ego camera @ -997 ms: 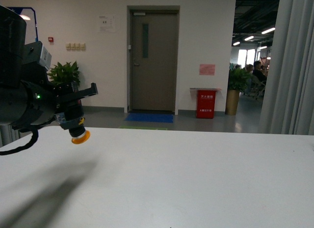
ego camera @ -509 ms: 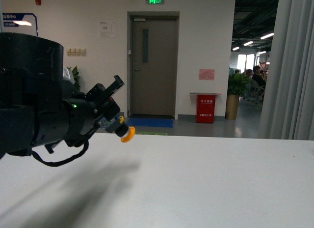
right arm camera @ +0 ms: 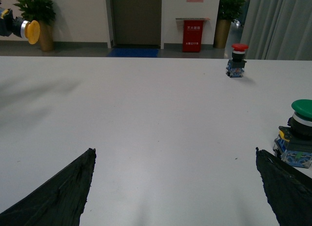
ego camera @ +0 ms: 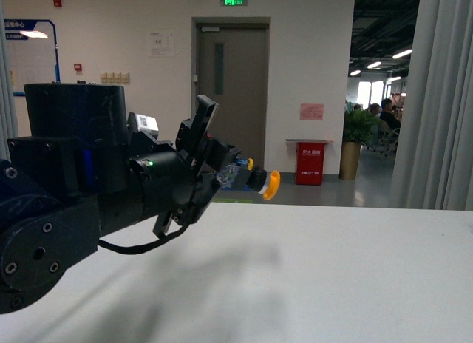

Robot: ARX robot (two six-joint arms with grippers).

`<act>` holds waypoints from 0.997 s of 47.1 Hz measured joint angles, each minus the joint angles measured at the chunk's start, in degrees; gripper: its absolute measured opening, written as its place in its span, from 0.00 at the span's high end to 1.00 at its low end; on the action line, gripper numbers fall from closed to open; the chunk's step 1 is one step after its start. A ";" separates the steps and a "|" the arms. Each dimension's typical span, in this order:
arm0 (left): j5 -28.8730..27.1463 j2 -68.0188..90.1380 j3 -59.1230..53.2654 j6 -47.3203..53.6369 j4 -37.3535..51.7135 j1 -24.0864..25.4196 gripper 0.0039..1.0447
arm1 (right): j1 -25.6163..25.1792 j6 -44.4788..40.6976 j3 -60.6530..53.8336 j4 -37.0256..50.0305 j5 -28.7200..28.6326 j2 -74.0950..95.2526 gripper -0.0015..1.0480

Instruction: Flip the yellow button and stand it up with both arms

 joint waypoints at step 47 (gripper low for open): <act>18.45 5.57 -3.67 -19.26 22.75 -4.37 0.66 | 0.00 0.00 0.00 0.00 0.00 0.00 0.07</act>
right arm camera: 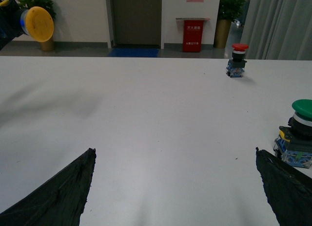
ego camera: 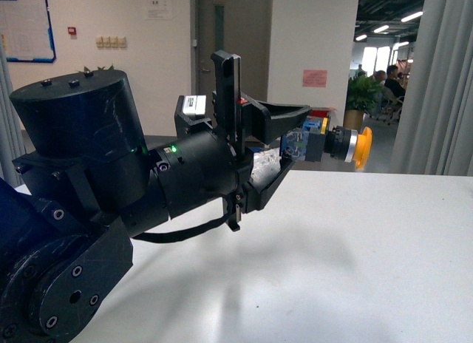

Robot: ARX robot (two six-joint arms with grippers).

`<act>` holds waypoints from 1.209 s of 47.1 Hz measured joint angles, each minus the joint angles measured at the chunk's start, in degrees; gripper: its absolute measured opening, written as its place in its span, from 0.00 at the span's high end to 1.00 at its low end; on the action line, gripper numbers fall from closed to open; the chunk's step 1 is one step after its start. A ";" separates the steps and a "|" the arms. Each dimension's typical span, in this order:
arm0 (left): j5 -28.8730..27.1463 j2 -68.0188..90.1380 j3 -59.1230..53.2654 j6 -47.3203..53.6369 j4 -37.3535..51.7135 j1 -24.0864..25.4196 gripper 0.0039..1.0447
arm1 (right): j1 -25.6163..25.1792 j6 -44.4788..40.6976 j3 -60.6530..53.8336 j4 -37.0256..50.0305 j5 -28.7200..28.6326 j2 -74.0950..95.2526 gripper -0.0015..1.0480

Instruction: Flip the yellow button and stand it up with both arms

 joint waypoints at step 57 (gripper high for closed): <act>-0.20 6.25 5.81 -0.90 -6.03 -1.92 0.67 | 0.00 0.00 0.00 0.00 0.00 0.00 0.07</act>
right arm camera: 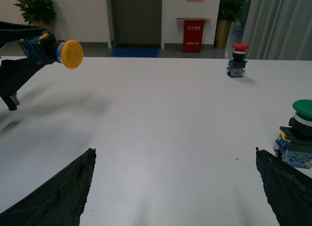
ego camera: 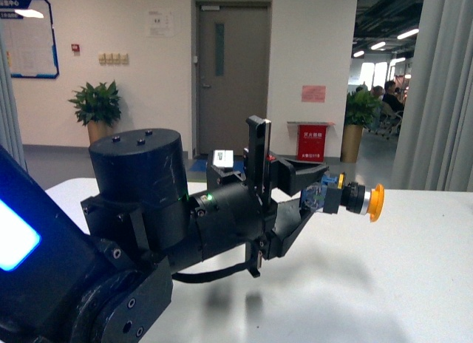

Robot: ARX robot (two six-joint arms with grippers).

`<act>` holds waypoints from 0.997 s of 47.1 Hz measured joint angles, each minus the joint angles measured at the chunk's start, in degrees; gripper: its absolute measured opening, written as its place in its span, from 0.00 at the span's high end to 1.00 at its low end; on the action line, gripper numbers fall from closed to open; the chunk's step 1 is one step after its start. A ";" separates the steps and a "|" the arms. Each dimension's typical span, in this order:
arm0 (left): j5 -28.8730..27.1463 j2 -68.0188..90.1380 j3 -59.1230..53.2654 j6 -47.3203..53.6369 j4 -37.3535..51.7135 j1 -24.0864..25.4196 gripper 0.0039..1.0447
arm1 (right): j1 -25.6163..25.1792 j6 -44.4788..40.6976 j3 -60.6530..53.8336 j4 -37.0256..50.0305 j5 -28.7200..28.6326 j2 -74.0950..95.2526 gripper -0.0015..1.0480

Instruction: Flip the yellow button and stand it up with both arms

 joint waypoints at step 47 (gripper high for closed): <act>0.02 0.02 0.11 0.09 0.00 -0.02 0.67 | 14.49 35.15 9.40 15.30 -0.02 33.38 0.07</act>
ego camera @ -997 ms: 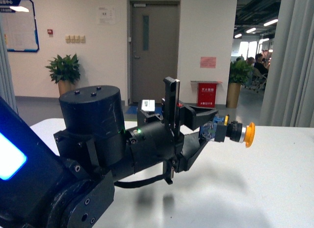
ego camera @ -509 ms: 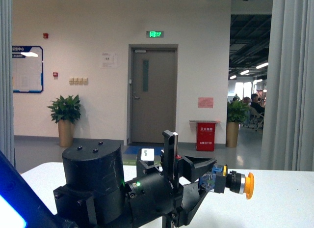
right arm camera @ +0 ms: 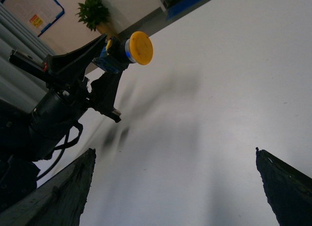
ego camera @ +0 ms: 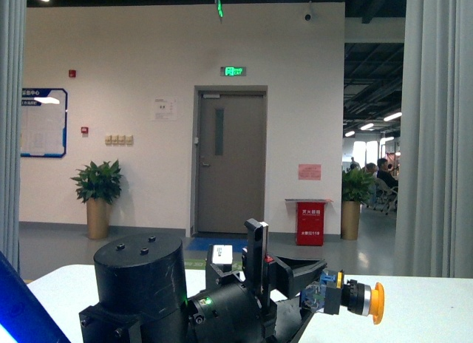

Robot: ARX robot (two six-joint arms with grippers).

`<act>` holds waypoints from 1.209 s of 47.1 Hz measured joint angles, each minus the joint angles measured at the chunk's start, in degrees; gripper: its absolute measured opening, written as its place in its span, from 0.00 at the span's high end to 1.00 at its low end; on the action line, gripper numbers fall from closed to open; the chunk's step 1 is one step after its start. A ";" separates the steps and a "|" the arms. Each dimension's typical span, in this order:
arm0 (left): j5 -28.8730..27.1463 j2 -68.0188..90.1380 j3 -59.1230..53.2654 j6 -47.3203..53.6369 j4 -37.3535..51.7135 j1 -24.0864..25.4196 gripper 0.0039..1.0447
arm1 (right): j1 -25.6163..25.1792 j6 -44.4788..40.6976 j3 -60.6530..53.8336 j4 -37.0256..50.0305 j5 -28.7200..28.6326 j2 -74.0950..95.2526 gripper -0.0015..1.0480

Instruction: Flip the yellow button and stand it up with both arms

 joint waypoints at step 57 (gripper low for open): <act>0.00 0.02 0.00 0.02 0.00 0.00 0.67 | 6.27 54.10 18.97 16.00 -1.57 34.27 0.07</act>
